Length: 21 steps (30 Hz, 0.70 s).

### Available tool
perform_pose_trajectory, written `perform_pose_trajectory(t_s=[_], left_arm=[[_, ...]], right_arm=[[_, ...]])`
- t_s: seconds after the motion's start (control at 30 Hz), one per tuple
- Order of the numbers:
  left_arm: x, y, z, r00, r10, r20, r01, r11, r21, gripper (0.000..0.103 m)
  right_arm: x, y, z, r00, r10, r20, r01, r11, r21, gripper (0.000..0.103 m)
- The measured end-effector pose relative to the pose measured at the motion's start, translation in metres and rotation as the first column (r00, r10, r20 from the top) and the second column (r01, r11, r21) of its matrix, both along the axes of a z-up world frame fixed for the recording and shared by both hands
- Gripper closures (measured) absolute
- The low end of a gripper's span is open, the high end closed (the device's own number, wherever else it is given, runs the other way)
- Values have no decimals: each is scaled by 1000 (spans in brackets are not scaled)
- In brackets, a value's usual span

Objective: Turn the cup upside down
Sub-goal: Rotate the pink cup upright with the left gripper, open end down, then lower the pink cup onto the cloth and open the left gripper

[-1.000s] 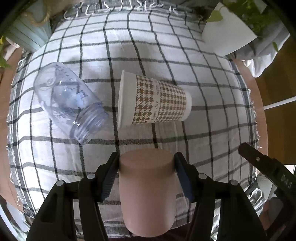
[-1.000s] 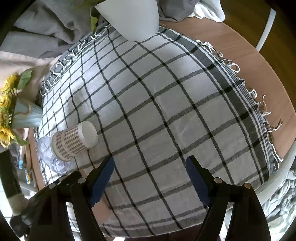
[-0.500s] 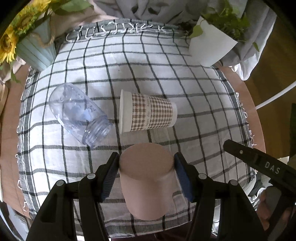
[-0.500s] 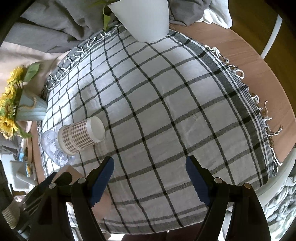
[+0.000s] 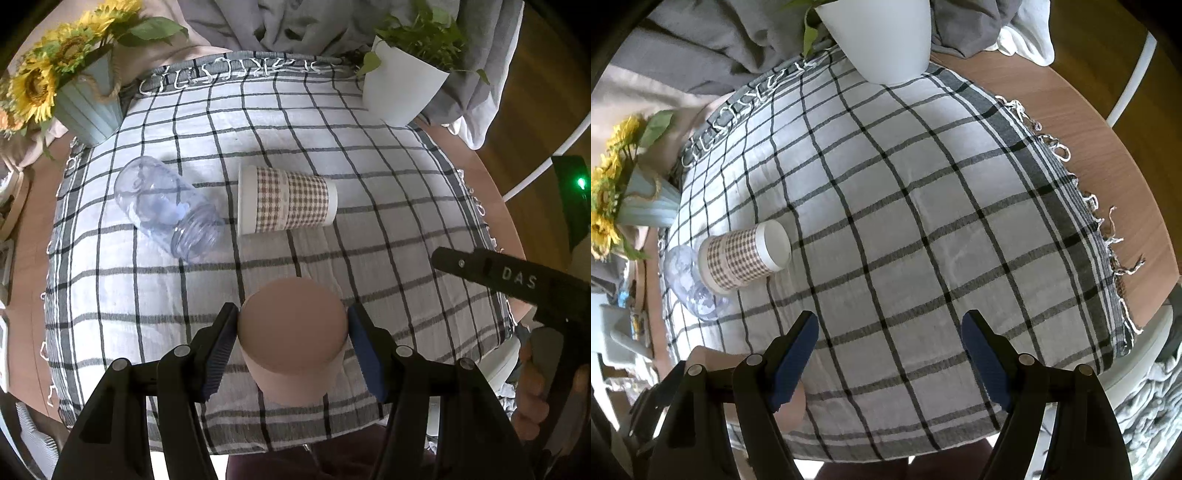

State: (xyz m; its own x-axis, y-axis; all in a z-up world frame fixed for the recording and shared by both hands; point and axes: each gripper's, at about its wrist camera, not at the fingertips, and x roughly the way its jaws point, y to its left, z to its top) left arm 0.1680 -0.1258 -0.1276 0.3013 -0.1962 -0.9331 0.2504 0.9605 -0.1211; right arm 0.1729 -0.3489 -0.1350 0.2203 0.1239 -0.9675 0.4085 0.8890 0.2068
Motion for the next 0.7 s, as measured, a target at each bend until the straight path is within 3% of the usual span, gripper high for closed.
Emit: perform_pose_trajectory(t_s=[0.3,0.37,0.57,0.63,0.7], left_arm=[[-22,0,-10,1000,2,9,-2,997,-76,41],[-24,-1,-7,999,-3,43,7,997,-83,30],[-39,10,20,973,52,226,-32,995,-90,19],[-49,19,31,948,92,304,-63,993,-104,10],[-64,30,42,913,124,388,-87,990,-111,8]], right_arm=[[-7,9,9,997,64,39,-61,995,-77,21],[-9,9,11,996,73,48,-68,994,-91,21],[-21,11,28,993,57,107,-41,989,-145,20],[-30,14,39,988,52,147,-25,983,-179,20],[-40,20,53,977,56,206,-11,977,-213,20]])
